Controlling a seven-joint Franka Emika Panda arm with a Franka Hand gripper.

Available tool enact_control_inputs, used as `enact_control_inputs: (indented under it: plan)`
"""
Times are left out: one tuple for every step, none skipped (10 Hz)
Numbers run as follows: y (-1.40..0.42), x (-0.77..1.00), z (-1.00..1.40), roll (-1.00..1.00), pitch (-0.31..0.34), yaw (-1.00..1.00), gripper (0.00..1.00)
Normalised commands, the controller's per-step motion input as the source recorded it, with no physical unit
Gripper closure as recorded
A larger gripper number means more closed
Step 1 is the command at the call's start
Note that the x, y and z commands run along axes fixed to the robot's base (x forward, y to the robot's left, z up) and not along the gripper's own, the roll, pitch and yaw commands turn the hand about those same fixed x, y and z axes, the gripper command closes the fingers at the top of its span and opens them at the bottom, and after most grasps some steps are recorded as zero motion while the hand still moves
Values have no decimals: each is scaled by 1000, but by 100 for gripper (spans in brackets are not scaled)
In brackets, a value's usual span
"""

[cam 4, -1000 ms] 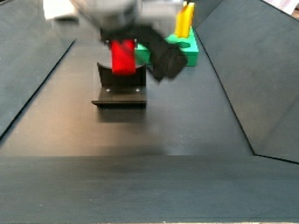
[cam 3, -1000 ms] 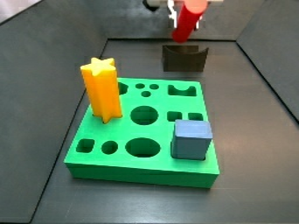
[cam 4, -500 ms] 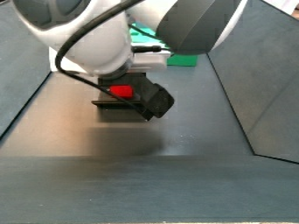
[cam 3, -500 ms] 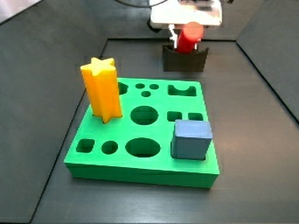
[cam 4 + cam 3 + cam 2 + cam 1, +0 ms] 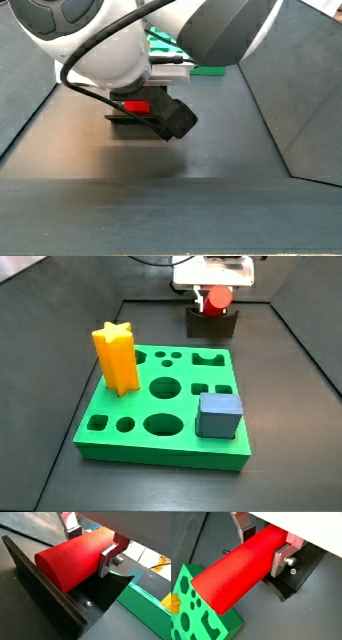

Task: Pick up the round object. Move up. Place the round object on the fixture. Regrasp the round object. Move to above the board. Insert the round object.
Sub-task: Place the round object on the fixture, then regrasp the round object.

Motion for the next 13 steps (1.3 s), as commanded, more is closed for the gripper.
enact_control_inputs:
  plan:
    - [0,0,0,0,0,0,0]
    - [0,0,1000,-22,-21,51,0]
    - [0,-6,1000,-21,-16,52,0]
    - [3,-26,1000,-7,5,55,0]
    - [3,-34,1000,14,35,52,0]
    - [5,-37,1000,24,56,45,0]
    - [8,-40,889,27,80,27,0]
    - [9,-39,775,26,89,18,0]
    - [12,-33,479,28,96,-11,0]
    - [9,-31,362,29,98,-19,0]
    - [-1000,-7,951,1000,67,20,0]
    - [-1000,-7,864,1000,63,19,0]
    - [-1000,-37,841,1000,55,19,0]
